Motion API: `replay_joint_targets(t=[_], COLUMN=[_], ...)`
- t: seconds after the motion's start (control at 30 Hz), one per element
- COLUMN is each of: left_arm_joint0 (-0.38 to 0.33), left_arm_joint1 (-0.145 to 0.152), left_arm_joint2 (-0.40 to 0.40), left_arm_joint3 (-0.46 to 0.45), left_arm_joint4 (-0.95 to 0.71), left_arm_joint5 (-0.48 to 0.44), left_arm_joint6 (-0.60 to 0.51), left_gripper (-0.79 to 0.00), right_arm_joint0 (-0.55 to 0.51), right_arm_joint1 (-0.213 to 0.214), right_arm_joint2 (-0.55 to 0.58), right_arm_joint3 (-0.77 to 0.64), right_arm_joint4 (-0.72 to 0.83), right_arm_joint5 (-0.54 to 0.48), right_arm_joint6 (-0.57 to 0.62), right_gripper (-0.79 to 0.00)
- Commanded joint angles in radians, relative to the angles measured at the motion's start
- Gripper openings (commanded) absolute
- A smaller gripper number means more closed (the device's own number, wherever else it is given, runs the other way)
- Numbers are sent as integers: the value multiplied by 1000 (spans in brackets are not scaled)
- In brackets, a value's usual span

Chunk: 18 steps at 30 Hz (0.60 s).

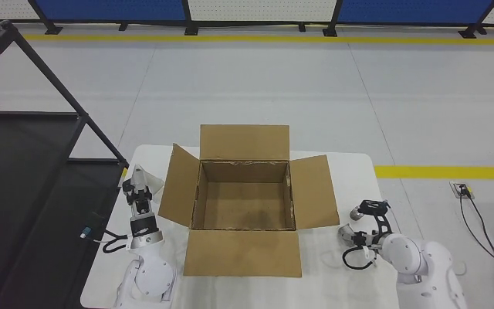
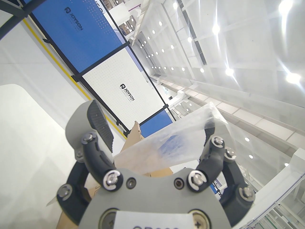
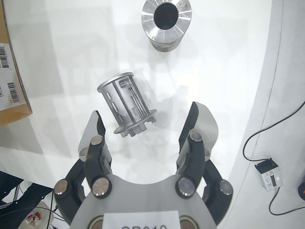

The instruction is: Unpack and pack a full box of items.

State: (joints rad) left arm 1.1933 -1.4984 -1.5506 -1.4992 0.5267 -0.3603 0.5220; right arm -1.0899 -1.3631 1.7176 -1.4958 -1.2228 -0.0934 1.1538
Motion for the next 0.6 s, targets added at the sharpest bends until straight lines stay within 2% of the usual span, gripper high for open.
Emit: replay_joint_targets(t=[0.0, 0.3, 0.57], left_arm_joint0=[0, -5, 0], left_arm_joint1=[0, 0, 1], left_arm_joint2=[0, 1, -15], left_arm_joint3=[0, 1, -13], left_arm_joint4=[1, 0, -9], left_arm_joint5=[1, 0, -12], left_arm_joint6=[1, 0, 13], left_gripper=[0, 0, 0], right_arm_joint0=[-1, -28, -94], right_arm_joint1=[3, 12, 16], right_arm_joint2=[-2, -8, 25], right_arm_joint3=[-5, -107, -273], right_arm_joint4=[4, 52, 236], right_arm_joint5=[1, -1, -53], right_arm_joint6=[0, -44, -186], right_gripper=[-111, -92, -55])
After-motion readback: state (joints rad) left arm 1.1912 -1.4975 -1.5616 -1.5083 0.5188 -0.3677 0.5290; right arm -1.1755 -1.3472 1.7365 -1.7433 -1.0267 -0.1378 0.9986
